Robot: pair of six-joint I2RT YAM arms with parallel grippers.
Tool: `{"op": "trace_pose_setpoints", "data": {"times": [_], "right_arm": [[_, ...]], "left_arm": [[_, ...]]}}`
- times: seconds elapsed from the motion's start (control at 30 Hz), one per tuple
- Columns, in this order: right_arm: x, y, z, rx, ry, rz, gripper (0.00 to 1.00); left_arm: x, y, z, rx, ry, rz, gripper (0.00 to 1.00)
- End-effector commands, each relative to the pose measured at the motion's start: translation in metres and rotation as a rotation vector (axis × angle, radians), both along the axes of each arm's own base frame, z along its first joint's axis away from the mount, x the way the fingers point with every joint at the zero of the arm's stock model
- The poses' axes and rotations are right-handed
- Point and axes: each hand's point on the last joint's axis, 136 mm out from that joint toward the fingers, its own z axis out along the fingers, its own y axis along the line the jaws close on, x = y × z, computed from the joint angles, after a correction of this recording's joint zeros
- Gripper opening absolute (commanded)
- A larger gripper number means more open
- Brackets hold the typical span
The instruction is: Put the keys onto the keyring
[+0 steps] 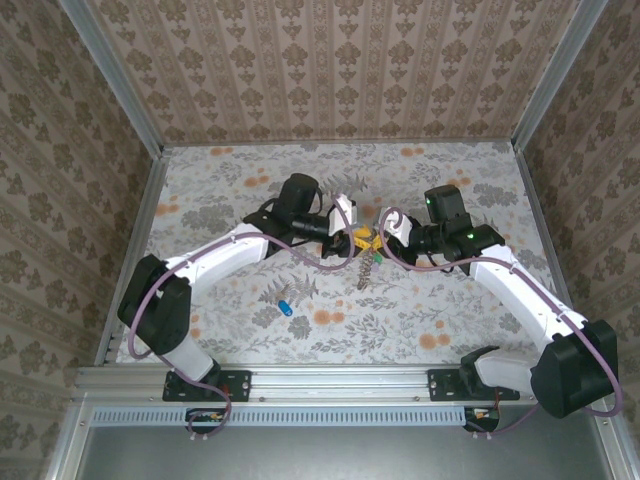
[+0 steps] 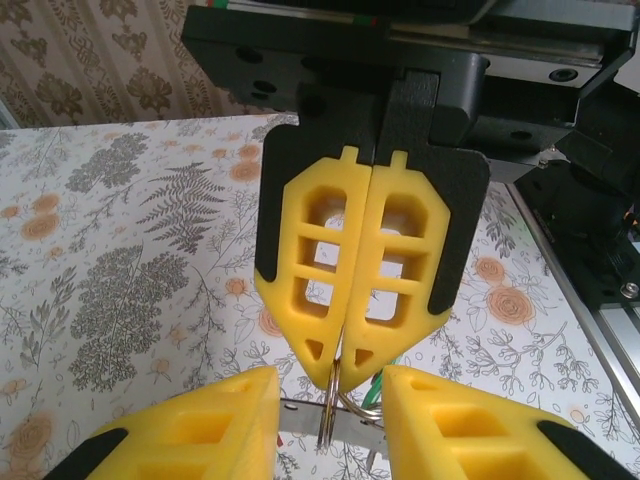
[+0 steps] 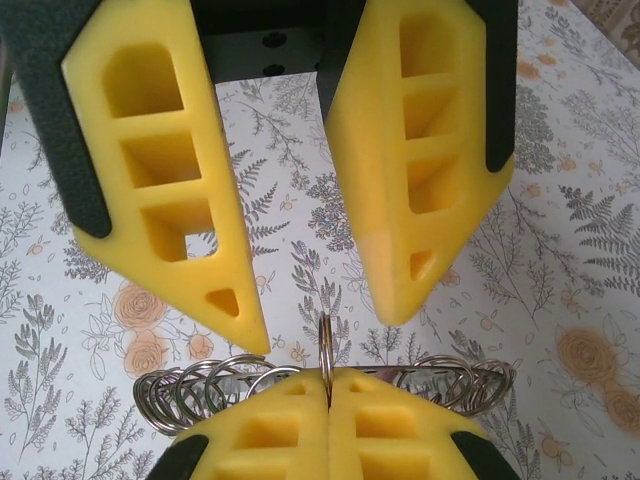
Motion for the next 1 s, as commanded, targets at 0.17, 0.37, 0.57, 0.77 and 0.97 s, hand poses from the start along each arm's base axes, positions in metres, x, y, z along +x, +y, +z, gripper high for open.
{"op": "trace_pose_setpoints", "data": {"times": [0.17, 0.37, 0.57, 0.77, 0.97], "right_arm": [[0.001, 0.007, 0.029, 0.048, -0.081, 0.035, 0.0], [0.0, 0.008, 0.03, 0.052, -0.082, 0.04, 0.0], [0.0, 0.008, 0.032, 0.052, -0.088, 0.04, 0.0], [0.0, 0.007, 0.034, 0.096, -0.124, 0.023, 0.07], [0.004, 0.002, 0.023, 0.171, -0.076, 0.018, 0.11]], "left_arm": [[-0.002, -0.003, -0.007, 0.045, -0.011, -0.02, 0.31], [-0.001, -0.003, -0.007, 0.055, -0.019, -0.022, 0.23], [-0.002, -0.005, -0.004, 0.05, -0.025, -0.037, 0.0], [-0.006, -0.006, -0.001, 0.008, -0.008, -0.055, 0.0], [-0.012, -0.008, 0.018, -0.147, 0.018, -0.086, 0.0]]}}
